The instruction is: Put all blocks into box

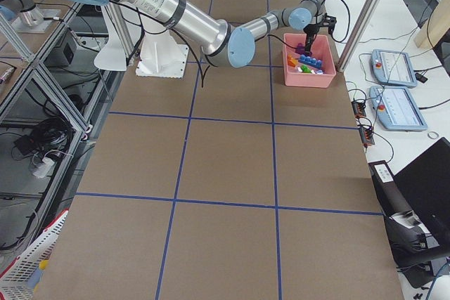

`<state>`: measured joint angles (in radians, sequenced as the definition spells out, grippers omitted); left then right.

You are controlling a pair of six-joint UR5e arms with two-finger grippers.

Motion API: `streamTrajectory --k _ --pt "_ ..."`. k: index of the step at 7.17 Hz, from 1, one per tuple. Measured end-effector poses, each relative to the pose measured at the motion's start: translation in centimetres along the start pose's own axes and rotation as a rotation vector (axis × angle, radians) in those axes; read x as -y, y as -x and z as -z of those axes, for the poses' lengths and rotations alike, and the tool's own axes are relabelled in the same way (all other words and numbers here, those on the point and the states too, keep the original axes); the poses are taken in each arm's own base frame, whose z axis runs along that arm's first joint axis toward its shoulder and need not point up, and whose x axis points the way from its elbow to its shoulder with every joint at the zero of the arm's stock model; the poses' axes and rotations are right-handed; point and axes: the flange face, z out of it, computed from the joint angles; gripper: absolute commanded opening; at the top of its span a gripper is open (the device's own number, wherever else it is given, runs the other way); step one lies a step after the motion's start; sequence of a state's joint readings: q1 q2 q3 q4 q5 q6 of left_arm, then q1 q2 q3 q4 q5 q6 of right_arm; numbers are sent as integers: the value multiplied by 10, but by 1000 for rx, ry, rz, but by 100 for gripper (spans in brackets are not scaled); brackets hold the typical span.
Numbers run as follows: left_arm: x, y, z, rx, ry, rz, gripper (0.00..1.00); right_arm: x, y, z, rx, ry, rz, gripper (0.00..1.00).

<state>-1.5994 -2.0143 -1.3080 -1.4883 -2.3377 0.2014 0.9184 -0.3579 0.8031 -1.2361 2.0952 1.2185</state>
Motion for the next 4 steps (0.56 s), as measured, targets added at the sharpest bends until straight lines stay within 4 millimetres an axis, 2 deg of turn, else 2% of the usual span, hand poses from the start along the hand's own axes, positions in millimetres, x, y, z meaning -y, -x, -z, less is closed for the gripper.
streamTrajectory --k 1,2,3,4 --pt "-6 2 -2 -2 2 -5 100 20 -13 19 18 10 -15 100" --pt "-14 5 -7 -4 9 -17 100 47 -52 42 45 34 -39 100" --pt "-20 8 -11 -6 17 -27 100 66 -130 61 67 46 -44 100" --pt "-23 10 -13 -6 24 -28 100 68 -217 72 60 43 -2 100"
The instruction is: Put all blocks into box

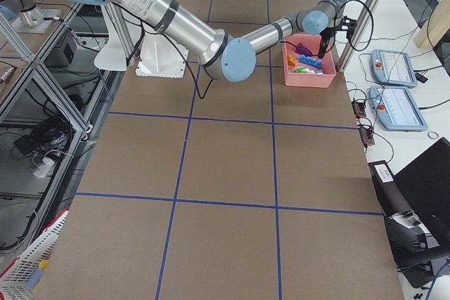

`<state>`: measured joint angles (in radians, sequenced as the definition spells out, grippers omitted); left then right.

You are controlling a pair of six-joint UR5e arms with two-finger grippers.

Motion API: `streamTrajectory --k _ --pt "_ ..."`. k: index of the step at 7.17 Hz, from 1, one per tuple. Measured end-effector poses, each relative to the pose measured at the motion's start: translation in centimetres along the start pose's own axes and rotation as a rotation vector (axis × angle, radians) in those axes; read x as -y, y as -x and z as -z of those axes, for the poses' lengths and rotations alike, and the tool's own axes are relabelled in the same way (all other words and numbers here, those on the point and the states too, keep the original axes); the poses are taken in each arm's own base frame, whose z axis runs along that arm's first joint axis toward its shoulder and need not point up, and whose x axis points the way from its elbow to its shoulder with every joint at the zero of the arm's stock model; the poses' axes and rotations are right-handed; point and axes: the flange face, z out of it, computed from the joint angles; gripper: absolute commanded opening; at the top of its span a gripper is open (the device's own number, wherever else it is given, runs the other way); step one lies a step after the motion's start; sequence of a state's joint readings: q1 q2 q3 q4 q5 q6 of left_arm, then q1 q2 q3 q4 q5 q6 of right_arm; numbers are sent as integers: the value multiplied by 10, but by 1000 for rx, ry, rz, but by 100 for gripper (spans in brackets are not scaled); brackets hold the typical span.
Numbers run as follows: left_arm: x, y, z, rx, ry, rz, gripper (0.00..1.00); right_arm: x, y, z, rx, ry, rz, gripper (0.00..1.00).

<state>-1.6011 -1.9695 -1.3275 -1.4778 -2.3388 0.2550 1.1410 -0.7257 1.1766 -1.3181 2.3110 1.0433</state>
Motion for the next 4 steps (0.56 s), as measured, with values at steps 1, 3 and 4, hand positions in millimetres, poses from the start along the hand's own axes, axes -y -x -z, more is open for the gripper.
streamTrajectory --k 1,3,4 --pt "-3 3 -1 -4 7 11 100 -7 -85 11 -33 1 64 100" --pt "-23 4 -2 -41 6 41 100 -28 -236 30 -99 7 169 100" --pt "-42 -4 0 -47 -7 58 100 -43 -307 40 -128 12 211 100"
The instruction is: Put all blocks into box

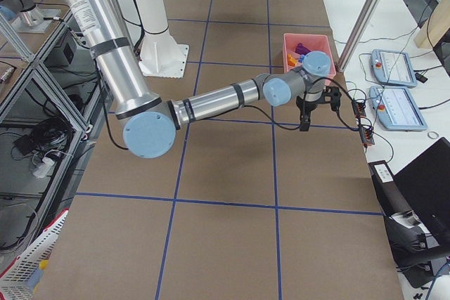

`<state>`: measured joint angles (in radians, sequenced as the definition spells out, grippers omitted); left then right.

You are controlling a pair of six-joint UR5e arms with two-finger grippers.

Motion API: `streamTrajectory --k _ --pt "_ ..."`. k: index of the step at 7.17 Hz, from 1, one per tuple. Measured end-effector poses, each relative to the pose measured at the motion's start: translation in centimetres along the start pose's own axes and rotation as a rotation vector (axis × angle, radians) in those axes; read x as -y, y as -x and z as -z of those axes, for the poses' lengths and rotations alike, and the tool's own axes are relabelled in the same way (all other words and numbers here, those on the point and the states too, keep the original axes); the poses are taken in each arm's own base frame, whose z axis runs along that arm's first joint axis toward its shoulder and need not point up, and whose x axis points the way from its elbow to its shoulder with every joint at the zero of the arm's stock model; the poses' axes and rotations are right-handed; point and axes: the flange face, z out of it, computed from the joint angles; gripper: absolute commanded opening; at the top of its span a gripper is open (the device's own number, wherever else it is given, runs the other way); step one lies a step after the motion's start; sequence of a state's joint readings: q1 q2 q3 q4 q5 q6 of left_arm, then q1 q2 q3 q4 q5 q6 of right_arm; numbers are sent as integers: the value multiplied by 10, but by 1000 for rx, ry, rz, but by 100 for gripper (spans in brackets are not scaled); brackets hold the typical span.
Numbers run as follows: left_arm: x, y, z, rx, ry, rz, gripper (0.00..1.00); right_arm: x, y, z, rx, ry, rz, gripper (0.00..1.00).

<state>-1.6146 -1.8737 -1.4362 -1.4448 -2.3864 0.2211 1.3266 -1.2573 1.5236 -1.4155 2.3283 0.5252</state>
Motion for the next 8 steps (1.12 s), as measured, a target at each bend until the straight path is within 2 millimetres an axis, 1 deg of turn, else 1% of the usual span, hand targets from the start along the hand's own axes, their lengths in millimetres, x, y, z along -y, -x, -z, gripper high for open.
streamTrajectory --k 1,2,3,4,5,6,7,8 --pt "-24 -6 0 -3 -11 29 100 -35 -63 6 -24 3 36 100" --pt "-48 -7 -4 -6 -14 49 100 -68 -112 15 -36 5 57 100" --pt "-72 -9 -8 -6 -13 59 100 -99 -145 25 -34 2 64 100" --pt "-96 -12 -10 -5 -11 65 100 -128 -165 35 -27 -1 59 100" --pt "-113 -13 -13 -5 -6 70 100 -154 -180 40 -29 0 54 100" --pt "-127 -11 -17 -7 -2 72 100 -171 -193 42 -37 5 60 100" --pt "-139 -7 -23 -6 -1 68 100 -178 -200 41 -49 9 67 100" --pt "-154 -1 -32 -4 4 73 100 -181 -205 39 -65 11 70 100"
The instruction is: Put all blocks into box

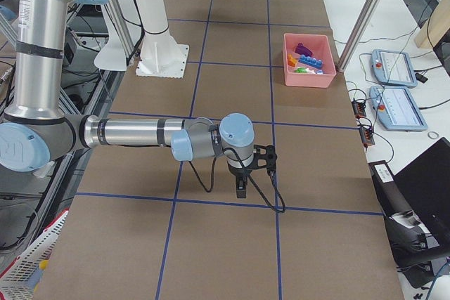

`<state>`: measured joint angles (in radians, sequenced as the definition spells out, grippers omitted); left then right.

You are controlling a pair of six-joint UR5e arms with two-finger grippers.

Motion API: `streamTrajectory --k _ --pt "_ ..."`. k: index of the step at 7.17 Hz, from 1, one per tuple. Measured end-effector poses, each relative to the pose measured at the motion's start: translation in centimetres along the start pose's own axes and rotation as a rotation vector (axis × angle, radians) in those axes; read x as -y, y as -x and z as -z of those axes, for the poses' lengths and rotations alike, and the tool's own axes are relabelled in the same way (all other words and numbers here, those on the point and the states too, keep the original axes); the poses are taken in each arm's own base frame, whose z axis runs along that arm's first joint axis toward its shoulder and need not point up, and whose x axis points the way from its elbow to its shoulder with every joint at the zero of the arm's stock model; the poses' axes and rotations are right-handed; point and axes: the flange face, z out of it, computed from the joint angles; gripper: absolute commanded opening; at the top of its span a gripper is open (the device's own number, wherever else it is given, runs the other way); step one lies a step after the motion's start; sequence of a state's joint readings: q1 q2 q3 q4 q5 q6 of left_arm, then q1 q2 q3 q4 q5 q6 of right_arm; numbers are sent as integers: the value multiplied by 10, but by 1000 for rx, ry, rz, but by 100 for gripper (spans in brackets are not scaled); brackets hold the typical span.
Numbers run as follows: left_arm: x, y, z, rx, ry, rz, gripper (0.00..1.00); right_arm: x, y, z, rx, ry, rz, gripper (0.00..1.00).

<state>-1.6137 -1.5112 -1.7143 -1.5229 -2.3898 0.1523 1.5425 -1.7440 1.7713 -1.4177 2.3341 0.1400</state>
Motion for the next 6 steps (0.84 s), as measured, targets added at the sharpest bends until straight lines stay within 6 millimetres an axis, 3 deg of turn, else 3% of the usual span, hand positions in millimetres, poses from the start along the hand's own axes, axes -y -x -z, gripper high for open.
streamTrajectory --k 3,6 --pt "-37 16 -17 34 33 38 100 -2 -11 -7 -50 5 -8 100" --pt "-29 3 -6 38 9 141 100 5 -11 -8 -46 8 -16 100"
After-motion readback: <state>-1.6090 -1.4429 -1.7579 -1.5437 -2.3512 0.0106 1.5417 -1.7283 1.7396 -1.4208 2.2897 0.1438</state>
